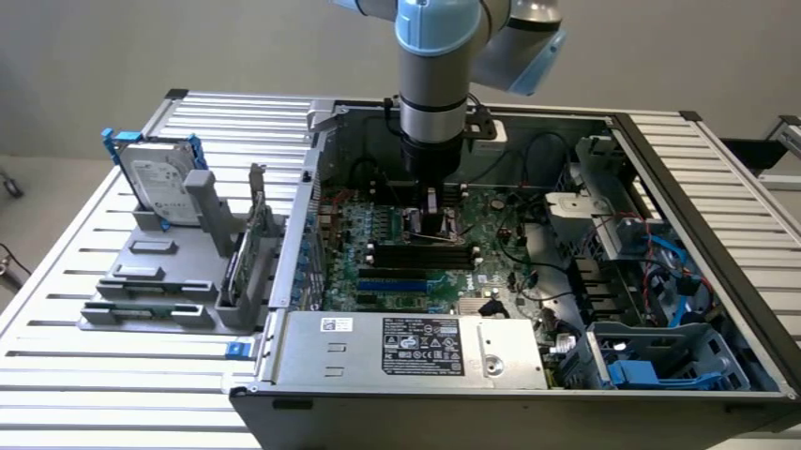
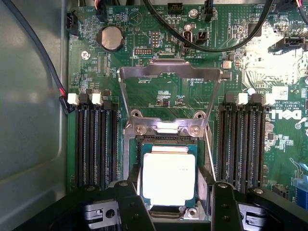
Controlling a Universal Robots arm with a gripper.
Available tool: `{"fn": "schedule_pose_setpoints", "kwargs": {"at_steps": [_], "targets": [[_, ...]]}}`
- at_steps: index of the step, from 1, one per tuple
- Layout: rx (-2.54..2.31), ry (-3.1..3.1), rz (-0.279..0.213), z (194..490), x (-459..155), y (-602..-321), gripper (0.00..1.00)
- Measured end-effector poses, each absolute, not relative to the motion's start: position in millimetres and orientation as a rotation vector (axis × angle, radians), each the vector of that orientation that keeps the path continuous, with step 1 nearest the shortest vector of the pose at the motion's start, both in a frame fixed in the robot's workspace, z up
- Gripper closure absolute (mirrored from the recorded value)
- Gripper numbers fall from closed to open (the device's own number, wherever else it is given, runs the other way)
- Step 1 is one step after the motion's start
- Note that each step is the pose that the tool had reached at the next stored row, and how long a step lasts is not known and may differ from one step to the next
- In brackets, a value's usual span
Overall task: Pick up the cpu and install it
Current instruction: 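Place the cpu into insertion slot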
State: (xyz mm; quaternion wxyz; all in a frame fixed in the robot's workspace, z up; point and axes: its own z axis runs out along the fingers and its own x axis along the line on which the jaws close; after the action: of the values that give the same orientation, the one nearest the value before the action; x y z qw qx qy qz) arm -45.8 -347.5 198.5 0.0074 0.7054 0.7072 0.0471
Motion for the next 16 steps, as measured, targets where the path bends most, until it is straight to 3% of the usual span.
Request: {"fn": "schedule_pose_setpoints", "kwargs": {"at_steps": [16], "targets": [[2.201,2.207,0.146,194.5,-45.9,-343.1,0.45]]}}
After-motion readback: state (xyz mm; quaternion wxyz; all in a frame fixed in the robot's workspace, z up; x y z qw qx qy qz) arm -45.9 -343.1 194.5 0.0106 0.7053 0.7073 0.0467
